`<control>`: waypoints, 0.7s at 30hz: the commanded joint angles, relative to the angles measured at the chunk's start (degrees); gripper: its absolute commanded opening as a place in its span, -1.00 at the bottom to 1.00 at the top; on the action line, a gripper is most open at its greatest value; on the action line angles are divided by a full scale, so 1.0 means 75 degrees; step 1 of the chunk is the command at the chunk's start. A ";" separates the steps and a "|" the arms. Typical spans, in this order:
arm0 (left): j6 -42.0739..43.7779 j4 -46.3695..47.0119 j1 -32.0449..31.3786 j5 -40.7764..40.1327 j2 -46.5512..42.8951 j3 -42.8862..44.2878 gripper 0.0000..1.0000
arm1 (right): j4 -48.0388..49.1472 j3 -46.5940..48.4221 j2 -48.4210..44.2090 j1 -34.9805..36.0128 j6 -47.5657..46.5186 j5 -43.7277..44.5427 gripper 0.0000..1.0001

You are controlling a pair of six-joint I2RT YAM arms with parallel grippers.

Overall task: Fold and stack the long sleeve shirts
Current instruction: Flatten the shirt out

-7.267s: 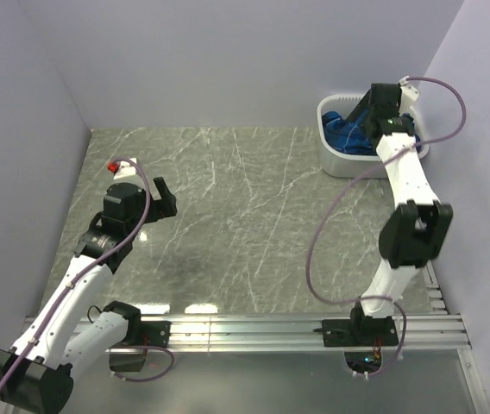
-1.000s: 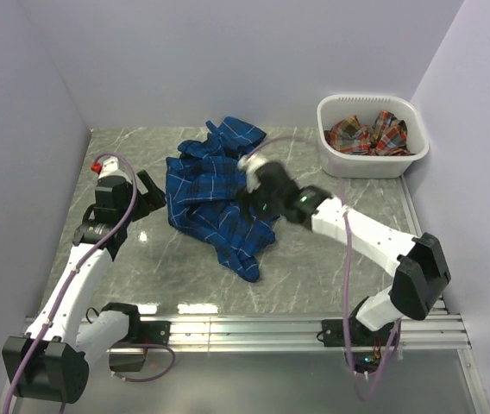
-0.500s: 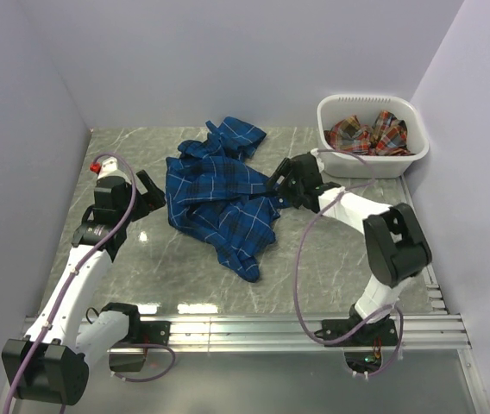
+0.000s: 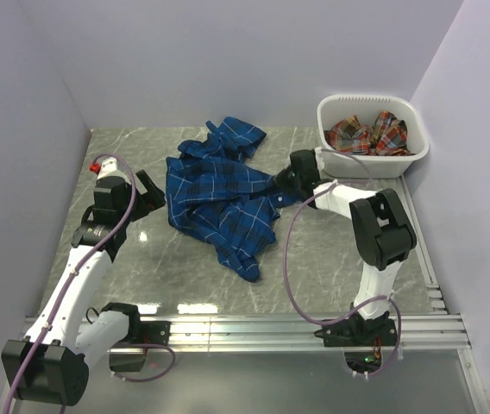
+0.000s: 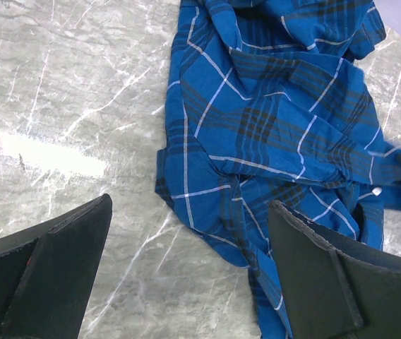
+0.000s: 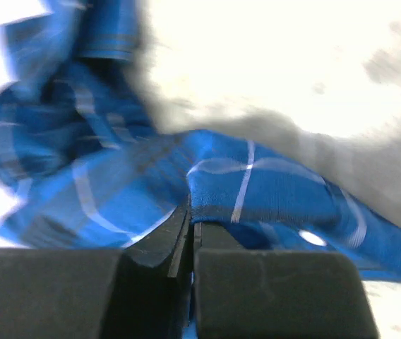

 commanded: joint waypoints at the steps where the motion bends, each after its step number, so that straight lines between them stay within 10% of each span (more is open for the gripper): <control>1: 0.0026 0.0054 0.0032 -0.0105 -0.0163 0.0007 0.95 | 0.0473 0.0749 -0.0760 0.0034 -0.1013 -0.0119 -1.00; 17: 0.0131 -0.2207 0.0055 -0.2318 -0.1111 0.3776 0.95 | -0.1870 0.3011 -0.2382 0.4729 -0.4472 -0.2627 -0.96; 21: 0.0330 -0.2442 0.0055 -0.2601 -0.1264 0.4458 0.95 | -0.3258 0.3443 -0.1668 0.5738 -0.5162 -0.2629 -0.07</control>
